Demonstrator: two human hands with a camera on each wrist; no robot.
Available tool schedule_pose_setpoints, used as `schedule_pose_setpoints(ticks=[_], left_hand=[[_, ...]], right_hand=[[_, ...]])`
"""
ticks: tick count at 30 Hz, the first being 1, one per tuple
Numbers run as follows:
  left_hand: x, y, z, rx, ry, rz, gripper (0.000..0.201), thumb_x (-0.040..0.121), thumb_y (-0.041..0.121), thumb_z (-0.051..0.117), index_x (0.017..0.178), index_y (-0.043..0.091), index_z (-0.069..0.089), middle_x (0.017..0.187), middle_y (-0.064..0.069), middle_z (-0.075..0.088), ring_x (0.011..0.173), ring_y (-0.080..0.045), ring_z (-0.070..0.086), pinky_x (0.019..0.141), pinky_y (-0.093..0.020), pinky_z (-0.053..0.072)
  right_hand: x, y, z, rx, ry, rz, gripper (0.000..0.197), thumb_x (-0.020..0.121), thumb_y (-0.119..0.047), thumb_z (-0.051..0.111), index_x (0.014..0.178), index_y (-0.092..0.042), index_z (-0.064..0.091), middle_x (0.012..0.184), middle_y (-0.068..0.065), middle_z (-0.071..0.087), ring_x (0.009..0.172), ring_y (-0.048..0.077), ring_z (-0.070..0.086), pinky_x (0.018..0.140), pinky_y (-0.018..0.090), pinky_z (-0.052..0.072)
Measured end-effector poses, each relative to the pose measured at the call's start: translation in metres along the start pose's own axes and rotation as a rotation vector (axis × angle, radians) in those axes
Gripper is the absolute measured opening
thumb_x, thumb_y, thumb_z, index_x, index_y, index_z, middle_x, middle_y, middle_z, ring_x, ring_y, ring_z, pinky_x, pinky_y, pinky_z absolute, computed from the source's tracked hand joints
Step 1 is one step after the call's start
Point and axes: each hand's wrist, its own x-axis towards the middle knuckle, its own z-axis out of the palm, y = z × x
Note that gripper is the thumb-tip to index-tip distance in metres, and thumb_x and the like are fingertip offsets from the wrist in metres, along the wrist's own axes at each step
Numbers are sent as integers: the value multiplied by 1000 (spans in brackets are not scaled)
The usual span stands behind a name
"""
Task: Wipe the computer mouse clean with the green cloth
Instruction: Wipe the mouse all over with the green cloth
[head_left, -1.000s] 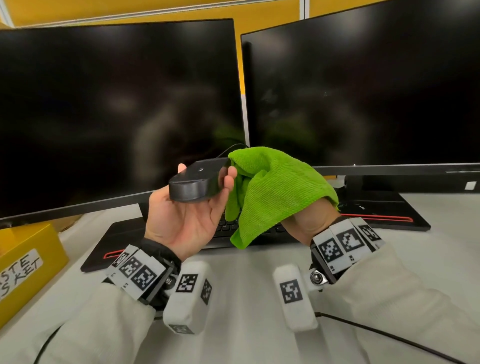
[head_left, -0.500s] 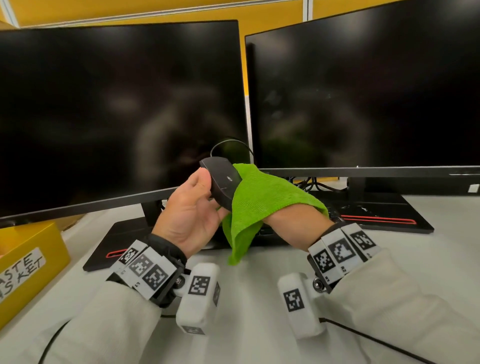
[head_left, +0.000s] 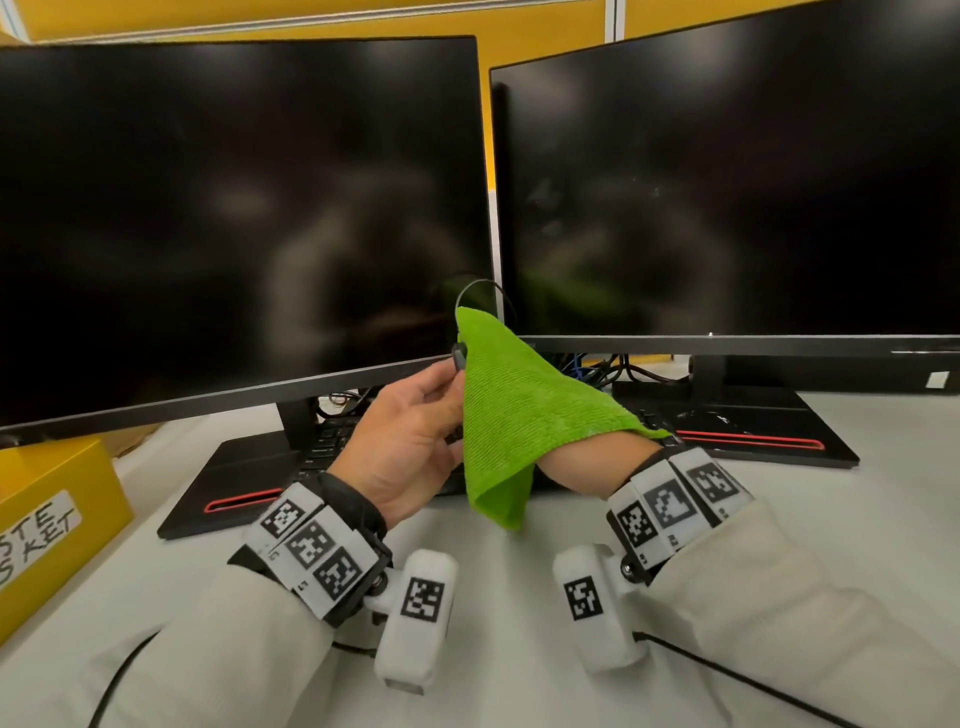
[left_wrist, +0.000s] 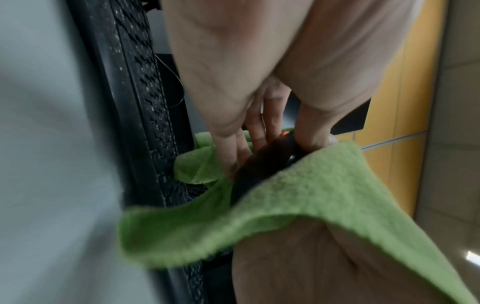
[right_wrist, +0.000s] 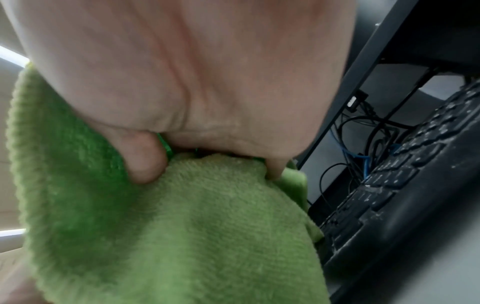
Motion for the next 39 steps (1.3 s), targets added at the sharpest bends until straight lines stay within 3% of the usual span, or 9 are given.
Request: schedule_pose_setpoints(ticks=[4,11,16,22,27,31,35,37,39], left_hand=[[2,1,1,-14,14,25,25,93,19,60,114,10,71,105,-4,78,96,-18,74,82,-34,65],[-3,8,2,-16,21,8,34,90,28,58,118,13,71,109,-3,80,98,-17,76,90,-37,63],[-4,6,5,16,8,2,25,96,24,54,109,12,71,100,-2,81,88,-16,77,78,-33,65],[-3,9,1,5,61,-9,26,103,25,51,111,16,74,105,1,81,93,-14,77,84,-34,65],[-7,12,6,-8,41,-32,35,87,31,59,112,13,76,110,-6,81,97,-19,77,79,-36,66],[-5,13,7,-60,123,-51,47,87,34,61,126,9,71,123,-11,76,106,-25,73,96,-46,61],[-1,14,3,-107,235,-50,32,101,32,57,116,9,73,115,-9,76,103,-25,73,80,-42,67],[0,17,-1,-144,267,-62,32,107,32,52,109,9,74,103,-8,79,94,-24,77,71,-40,67],[0,22,-3,-179,313,-59,34,108,32,52,113,5,72,105,-12,80,94,-28,79,73,-43,67]], right_hand=[[5,4,2,-47,22,-39,58,109,-29,29,158,-11,4,169,8,5,154,20,13,103,19,4],[-6,17,2,38,14,1,47,109,-18,32,155,-10,26,166,3,20,152,18,20,103,16,11],[12,10,2,-16,44,46,57,110,-25,28,158,-9,3,169,10,5,154,21,14,110,24,7],[2,19,5,4,30,6,47,109,-19,32,155,-12,27,166,3,22,152,19,20,107,17,17],[7,11,-2,41,-2,74,54,110,-16,22,154,-1,-5,167,16,-1,155,25,10,112,20,5],[3,8,0,-12,-38,50,58,109,-15,25,152,-1,-10,167,13,-6,156,22,6,109,20,2],[10,10,-3,-45,-101,134,55,108,-7,22,144,14,-15,165,22,-4,155,27,11,109,23,2],[12,16,-2,-106,-54,85,53,109,-11,22,151,8,-5,167,16,0,155,22,11,109,21,0],[8,22,2,-165,-26,19,52,109,-13,28,156,-2,9,168,8,8,154,18,14,108,18,1]])
